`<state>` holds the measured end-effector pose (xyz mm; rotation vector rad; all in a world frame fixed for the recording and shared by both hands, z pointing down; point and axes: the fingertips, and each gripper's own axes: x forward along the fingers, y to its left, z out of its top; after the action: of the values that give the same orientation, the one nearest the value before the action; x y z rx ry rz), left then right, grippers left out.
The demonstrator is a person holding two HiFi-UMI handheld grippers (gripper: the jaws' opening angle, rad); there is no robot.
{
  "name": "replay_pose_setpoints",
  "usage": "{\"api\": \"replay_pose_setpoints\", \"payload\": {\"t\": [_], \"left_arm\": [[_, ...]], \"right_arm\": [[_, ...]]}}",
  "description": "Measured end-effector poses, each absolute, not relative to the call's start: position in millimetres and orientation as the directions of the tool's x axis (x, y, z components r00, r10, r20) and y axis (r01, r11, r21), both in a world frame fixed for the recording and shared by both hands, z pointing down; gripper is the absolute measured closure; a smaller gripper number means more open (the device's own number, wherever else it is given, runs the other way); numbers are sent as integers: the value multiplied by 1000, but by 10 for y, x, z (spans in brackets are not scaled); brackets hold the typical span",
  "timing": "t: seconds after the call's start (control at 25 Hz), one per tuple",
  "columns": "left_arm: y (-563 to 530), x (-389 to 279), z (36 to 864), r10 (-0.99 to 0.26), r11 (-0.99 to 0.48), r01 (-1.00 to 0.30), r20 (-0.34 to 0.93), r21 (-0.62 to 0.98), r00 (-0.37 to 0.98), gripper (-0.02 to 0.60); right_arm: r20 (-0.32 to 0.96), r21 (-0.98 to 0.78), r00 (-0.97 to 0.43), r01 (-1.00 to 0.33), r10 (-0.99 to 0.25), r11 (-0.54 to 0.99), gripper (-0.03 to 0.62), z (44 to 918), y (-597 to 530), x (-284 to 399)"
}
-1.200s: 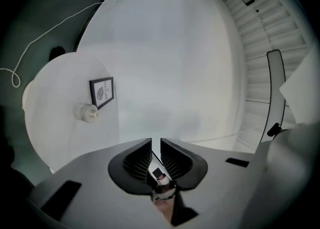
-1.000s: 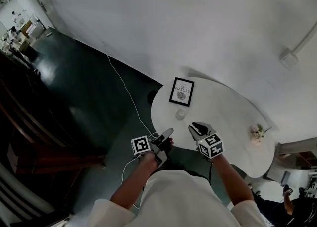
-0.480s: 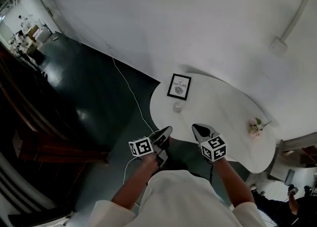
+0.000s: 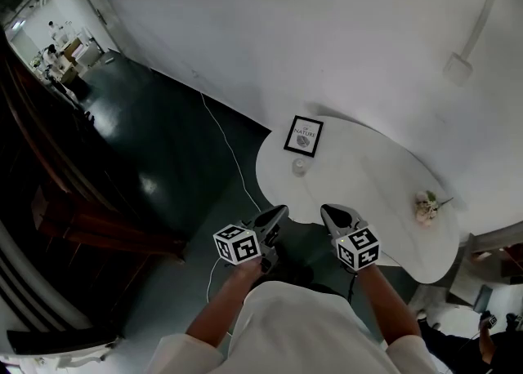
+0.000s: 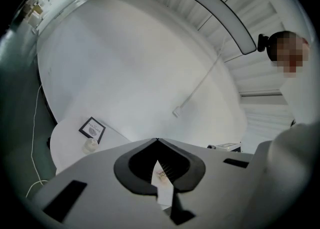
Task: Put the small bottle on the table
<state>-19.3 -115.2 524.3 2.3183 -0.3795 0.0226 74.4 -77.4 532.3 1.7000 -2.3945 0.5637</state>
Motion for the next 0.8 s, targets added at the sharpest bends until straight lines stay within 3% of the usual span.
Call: {"api": "replay_pose_setpoints", "payload": {"t": [0.8], "left_arm": [[-1464, -721, 4875, -276, -844, -335, 197, 419, 941, 577]], "right_arm": [[294, -145, -184, -979, -938, 146, 583, 4957, -856, 625]]}}
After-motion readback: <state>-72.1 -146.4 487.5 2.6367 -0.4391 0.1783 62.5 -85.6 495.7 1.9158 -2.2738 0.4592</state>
